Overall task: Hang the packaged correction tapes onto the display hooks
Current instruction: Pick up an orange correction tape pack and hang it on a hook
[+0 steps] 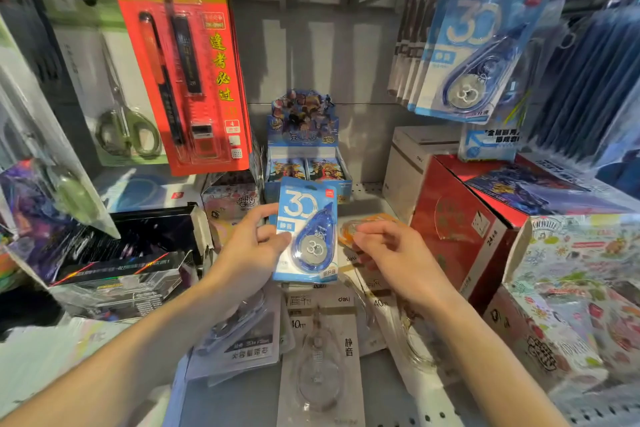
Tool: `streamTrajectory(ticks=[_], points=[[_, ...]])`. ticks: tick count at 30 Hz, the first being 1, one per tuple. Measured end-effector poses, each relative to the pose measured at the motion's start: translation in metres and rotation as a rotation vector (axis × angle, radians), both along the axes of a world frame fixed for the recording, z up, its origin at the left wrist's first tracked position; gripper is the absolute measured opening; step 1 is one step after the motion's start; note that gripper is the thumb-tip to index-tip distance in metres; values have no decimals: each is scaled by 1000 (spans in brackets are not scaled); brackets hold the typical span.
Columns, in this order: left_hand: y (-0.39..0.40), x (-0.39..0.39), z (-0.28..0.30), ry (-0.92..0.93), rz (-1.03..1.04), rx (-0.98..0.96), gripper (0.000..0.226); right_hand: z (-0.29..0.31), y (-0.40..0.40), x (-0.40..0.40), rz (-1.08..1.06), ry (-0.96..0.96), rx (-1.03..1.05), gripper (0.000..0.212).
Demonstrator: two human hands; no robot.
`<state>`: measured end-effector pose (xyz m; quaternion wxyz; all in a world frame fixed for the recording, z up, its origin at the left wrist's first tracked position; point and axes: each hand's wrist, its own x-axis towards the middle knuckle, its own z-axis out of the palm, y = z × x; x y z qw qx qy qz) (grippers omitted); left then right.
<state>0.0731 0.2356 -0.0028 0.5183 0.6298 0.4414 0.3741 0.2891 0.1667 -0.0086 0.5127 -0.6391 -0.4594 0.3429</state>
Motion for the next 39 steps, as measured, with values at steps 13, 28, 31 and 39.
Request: streamTrajectory(ticks=[13, 28, 31, 39], points=[[0, -9, -1, 78, 44, -8, 35, -25, 67, 20, -38, -908, -307, 57], [-2, -17, 6, 113, 57, -14, 36, -13, 58, 32, -87, -606, -106, 52], [-5, -19, 7, 116, 75, -2, 38, -5, 57, 32, -71, -509, -102, 52], [-6, -20, 7, 84, 91, -78, 33, 9, 23, 19, 15, -427, -17, 49]])
